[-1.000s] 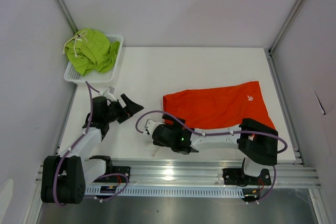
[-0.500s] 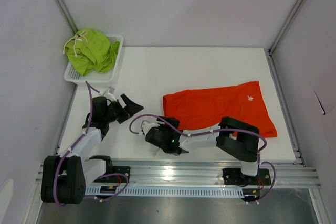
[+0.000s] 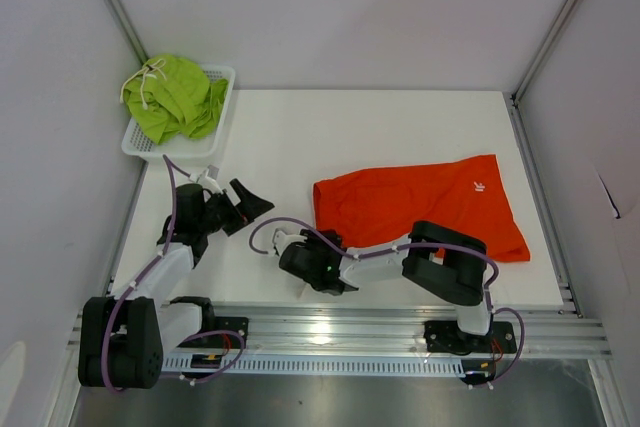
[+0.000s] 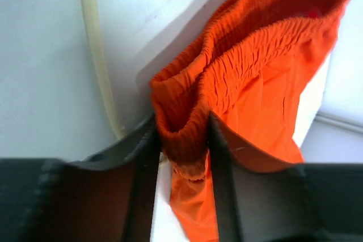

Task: Fold and stack the shorts
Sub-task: Fold the shorts

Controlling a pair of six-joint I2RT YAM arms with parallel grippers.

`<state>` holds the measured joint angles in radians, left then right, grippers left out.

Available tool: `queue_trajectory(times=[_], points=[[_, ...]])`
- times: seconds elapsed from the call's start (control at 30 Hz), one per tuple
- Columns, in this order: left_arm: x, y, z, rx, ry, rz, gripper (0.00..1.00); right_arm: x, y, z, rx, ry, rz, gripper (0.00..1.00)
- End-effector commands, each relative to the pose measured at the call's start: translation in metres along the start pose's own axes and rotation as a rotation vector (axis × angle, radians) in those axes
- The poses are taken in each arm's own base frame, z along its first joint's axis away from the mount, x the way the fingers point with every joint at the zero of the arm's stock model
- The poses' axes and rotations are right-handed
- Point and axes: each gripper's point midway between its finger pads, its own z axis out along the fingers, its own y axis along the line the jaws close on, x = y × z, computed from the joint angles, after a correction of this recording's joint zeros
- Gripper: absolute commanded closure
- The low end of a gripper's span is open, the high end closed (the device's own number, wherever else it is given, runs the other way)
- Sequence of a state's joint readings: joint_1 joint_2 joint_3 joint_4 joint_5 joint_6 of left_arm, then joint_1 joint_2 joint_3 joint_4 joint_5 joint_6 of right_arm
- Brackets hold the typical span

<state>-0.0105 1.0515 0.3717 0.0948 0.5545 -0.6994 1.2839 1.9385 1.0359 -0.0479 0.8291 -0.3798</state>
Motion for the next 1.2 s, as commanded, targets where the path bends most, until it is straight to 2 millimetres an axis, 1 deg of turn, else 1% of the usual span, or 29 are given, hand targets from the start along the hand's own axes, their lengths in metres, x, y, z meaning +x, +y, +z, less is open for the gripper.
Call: queue_trajectory(times=[0.0, 0.03, 0.07, 0.1, 0.2, 0.23, 0.33, 0.4, 0.43, 0.47, 0.53, 0.57, 0.63, 0.67, 0.7, 0.73, 0.77, 0.87, 0.9, 0.93, 0.97, 1.0, 1.03, 1.1, 1.13, 1.17], points=[[0.001, -0.002, -0.001, 0.022, -0.001, 0.001, 0.01, 0.01, 0.002, 0.005, 0.01, 0.018, 0.001, 0.67], [0.001, -0.002, -0.001, 0.023, -0.001, 0.002, 0.01, 0.009, 0.002, 0.005, 0.015, 0.013, 0.004, 0.72], [0.0, -0.003, -0.001, 0.025, -0.001, 0.003, 0.01, 0.004, -0.001, 0.006, 0.031, -0.007, 0.031, 0.86], [0.001, -0.003, -0.001, 0.027, 0.0, 0.003, 0.01, 0.005, -0.003, 0.005, 0.038, -0.012, 0.039, 0.9], [0.0, -0.007, 0.0, 0.05, 0.002, 0.006, 0.01, -0.002, -0.01, -0.001, 0.043, -0.064, 0.096, 0.96], [0.001, -0.008, 0.0, 0.057, 0.007, 0.003, 0.01, -0.007, -0.014, -0.003, 0.044, -0.087, 0.129, 0.96], [0.002, -0.012, 0.002, 0.075, 0.011, -0.005, 0.01, -0.011, -0.021, -0.009, 0.018, -0.133, 0.187, 0.97], [0.004, -0.02, 0.004, 0.093, 0.017, -0.006, 0.01, -0.016, -0.027, -0.015, 0.001, -0.171, 0.229, 0.98], [0.005, -0.023, 0.006, 0.1, 0.019, -0.012, 0.01, -0.013, -0.026, -0.016, -0.008, -0.179, 0.239, 0.98], [0.011, -0.029, 0.008, 0.114, 0.041, -0.03, 0.01, -0.014, -0.027, -0.017, -0.019, -0.191, 0.255, 0.98], [0.013, -0.039, 0.012, 0.131, 0.052, -0.041, 0.01, -0.014, -0.028, -0.02, -0.04, -0.219, 0.283, 0.98], [0.017, -0.049, 0.017, 0.143, 0.076, -0.051, 0.01, -0.014, -0.029, -0.021, -0.046, -0.228, 0.294, 0.98], [0.022, -0.055, 0.022, 0.141, 0.093, -0.069, 0.01, -0.018, -0.032, -0.023, -0.06, -0.259, 0.319, 0.98], [0.023, -0.067, 0.025, 0.161, 0.107, -0.077, 0.01, -0.015, -0.03, -0.024, -0.067, -0.259, 0.318, 0.98], [0.027, -0.066, 0.03, 0.151, 0.123, -0.089, 0.01, -0.013, -0.031, -0.024, -0.07, -0.262, 0.319, 0.98], [0.026, -0.07, 0.033, 0.156, 0.124, -0.094, 0.01, -0.016, -0.033, -0.027, -0.072, -0.279, 0.331, 0.98], [0.027, -0.077, 0.036, 0.167, 0.132, -0.099, 0.01, -0.014, -0.032, -0.028, -0.077, -0.281, 0.328, 0.98], [0.033, -0.083, 0.048, 0.171, 0.163, -0.114, 0.01, -0.015, -0.037, -0.032, -0.082, -0.303, 0.347, 0.98], [0.029, -0.092, 0.051, 0.195, 0.158, -0.121, 0.01, -0.013, -0.037, -0.032, -0.086, -0.304, 0.347, 0.98], [0.032, -0.089, 0.057, 0.182, 0.173, -0.136, 0.01, -0.014, -0.038, -0.033, -0.087, -0.308, 0.355, 0.98], [0.037, -0.092, 0.06, 0.176, 0.188, -0.153, 0.01, -0.014, -0.039, -0.035, -0.091, -0.315, 0.358, 0.98], [0.036, -0.097, 0.064, 0.187, 0.185, -0.152, 0.01, -0.014, -0.039, -0.035, -0.096, -0.317, 0.358, 0.98], [0.041, -0.1, 0.069, 0.189, 0.205, -0.156, 0.01, -0.014, -0.04, -0.035, -0.095, -0.32, 0.361, 0.98], [0.042, -0.106, 0.076, 0.203, 0.213, -0.178, 0.01, -0.013, -0.041, -0.035, -0.096, -0.321, 0.365, 0.98], [0.048, -0.103, 0.081, 0.194, 0.236, -0.19, 0.01, -0.013, -0.042, -0.035, -0.094, -0.321, 0.366, 0.98], [0.049, -0.105, 0.082, 0.199, 0.24, -0.203, 0.01, -0.014, -0.042, -0.035, -0.095, -0.323, 0.369, 0.98]])
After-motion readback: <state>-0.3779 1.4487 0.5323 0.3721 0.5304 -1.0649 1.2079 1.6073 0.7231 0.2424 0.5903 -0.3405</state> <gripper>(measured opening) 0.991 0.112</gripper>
